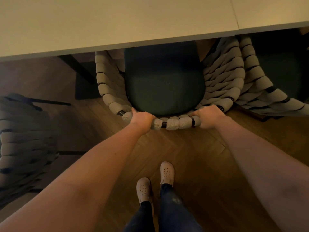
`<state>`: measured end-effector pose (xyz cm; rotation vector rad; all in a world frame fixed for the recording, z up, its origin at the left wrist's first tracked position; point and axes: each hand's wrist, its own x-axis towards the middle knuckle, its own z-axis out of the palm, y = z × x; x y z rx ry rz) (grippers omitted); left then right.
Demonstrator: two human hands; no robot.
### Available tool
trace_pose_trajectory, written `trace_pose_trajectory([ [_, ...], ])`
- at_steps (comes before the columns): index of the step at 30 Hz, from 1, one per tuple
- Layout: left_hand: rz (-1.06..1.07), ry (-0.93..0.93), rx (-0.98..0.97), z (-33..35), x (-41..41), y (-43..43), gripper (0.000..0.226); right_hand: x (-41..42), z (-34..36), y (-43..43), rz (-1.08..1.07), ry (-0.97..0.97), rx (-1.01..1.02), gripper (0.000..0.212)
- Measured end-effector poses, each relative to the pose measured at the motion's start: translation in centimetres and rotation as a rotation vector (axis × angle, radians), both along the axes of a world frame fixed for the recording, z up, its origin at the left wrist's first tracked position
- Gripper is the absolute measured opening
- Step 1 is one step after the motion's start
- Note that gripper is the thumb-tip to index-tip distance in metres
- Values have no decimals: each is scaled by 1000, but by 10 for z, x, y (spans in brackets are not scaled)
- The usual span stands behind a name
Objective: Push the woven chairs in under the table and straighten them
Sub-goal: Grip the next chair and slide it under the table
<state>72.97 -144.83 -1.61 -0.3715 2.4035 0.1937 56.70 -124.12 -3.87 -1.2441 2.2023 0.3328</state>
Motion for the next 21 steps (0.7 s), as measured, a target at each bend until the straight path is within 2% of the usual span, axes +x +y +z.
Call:
trace_pose_trajectory([
  [13,-12,-10,35,-5,-3,-3,43,-4,0,-2,11,-15,50,44],
  [21,-19,-12,-24,-10,9,-4,44,11,-3,-5,2,16,24,47],
])
